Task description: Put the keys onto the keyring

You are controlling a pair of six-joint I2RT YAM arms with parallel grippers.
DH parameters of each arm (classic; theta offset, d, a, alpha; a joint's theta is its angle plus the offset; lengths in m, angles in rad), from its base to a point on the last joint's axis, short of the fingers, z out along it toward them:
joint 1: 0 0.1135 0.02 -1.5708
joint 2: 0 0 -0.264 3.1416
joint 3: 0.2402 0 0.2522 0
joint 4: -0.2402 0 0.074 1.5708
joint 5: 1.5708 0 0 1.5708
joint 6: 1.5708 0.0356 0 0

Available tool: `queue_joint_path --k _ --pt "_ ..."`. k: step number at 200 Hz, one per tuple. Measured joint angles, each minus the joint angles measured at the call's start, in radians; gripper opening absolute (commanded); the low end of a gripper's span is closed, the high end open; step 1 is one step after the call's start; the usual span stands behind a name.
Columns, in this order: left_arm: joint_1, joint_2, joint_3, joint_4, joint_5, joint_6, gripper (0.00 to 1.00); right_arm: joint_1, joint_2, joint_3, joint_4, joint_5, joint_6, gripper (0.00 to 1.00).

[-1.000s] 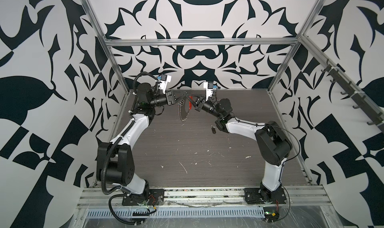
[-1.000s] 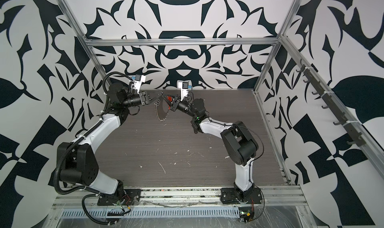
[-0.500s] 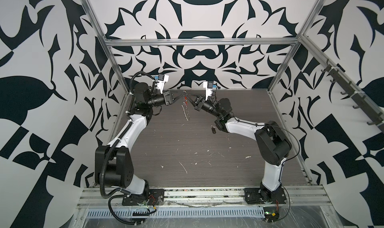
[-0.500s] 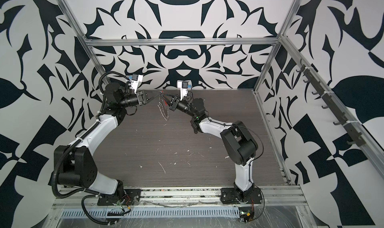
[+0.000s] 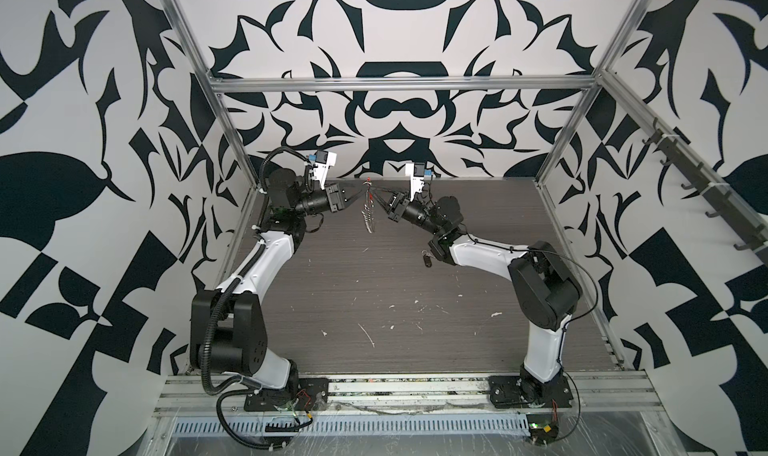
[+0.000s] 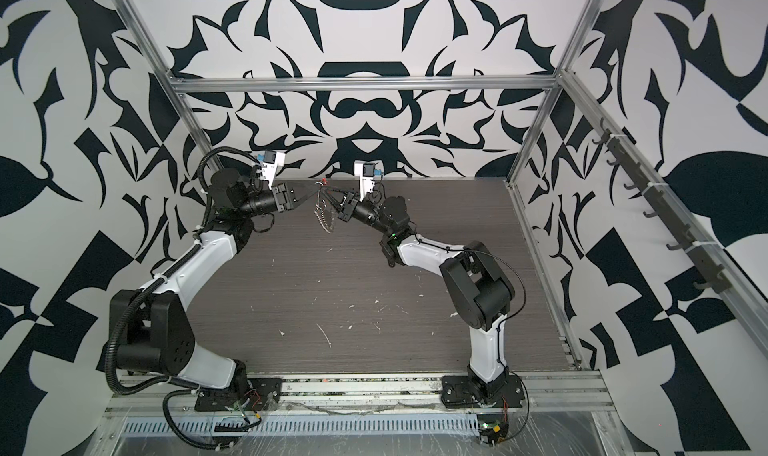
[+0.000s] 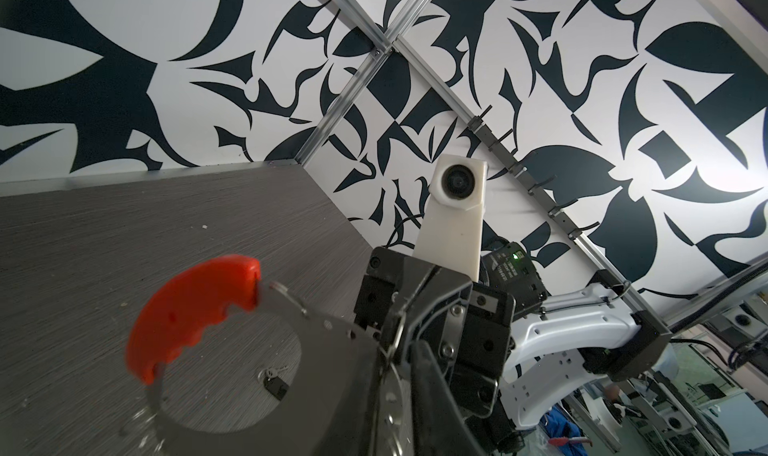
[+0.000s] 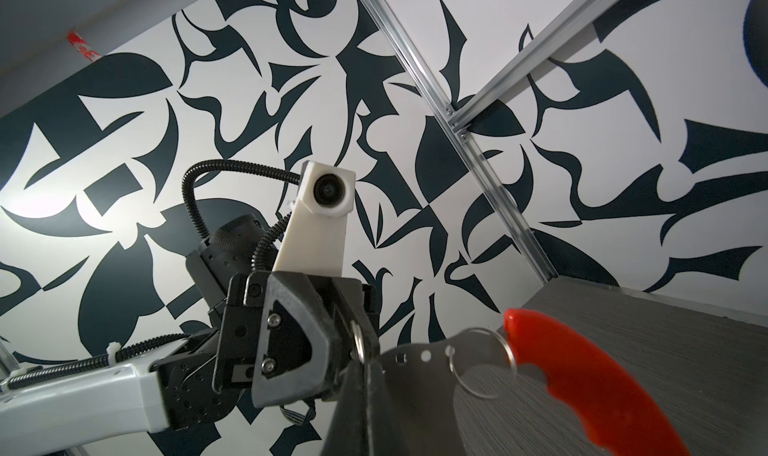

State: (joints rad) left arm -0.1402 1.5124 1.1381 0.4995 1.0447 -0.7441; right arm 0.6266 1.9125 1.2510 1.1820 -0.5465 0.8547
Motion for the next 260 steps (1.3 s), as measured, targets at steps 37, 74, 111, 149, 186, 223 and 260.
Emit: queue_joint_path --k 37,74,111,149,186,223,260 --pt "0.001 0.0 0.0 0.024 0.0 0.002 0.0 0.004 0.0 0.008 0.011 0.0 0.008 0.0" --pt "0.001 -0.004 -0.023 0.037 -0.013 0.035 0.0 0.005 0.0 0.008 -0.006 -0.001 0.007 0.0" --pt "-0.007 -0.071 -0.088 -0.029 -0.104 0.135 0.0 0.004 -0.017 -0.018 -0.062 0.001 -0.03 0.03" --pt "-0.059 -0.17 -0.118 -0.225 -0.278 0.28 0.0 -0.044 -0.143 -0.156 -0.21 0.042 -0.109 0.38" --pt "-0.064 -0.156 -0.059 -0.465 -0.358 0.351 0.0 -0.155 -0.353 -0.298 -0.533 0.225 -0.264 0.57" --pt "-0.122 -0.093 -0.021 -0.624 -0.393 0.392 0.0 -0.189 -0.494 -0.333 -0.867 0.446 -0.385 0.59" --pt "-0.208 -0.103 -0.051 -0.64 -0.451 0.42 0.0 -0.208 -0.497 -0.355 -1.067 0.552 -0.418 0.59"
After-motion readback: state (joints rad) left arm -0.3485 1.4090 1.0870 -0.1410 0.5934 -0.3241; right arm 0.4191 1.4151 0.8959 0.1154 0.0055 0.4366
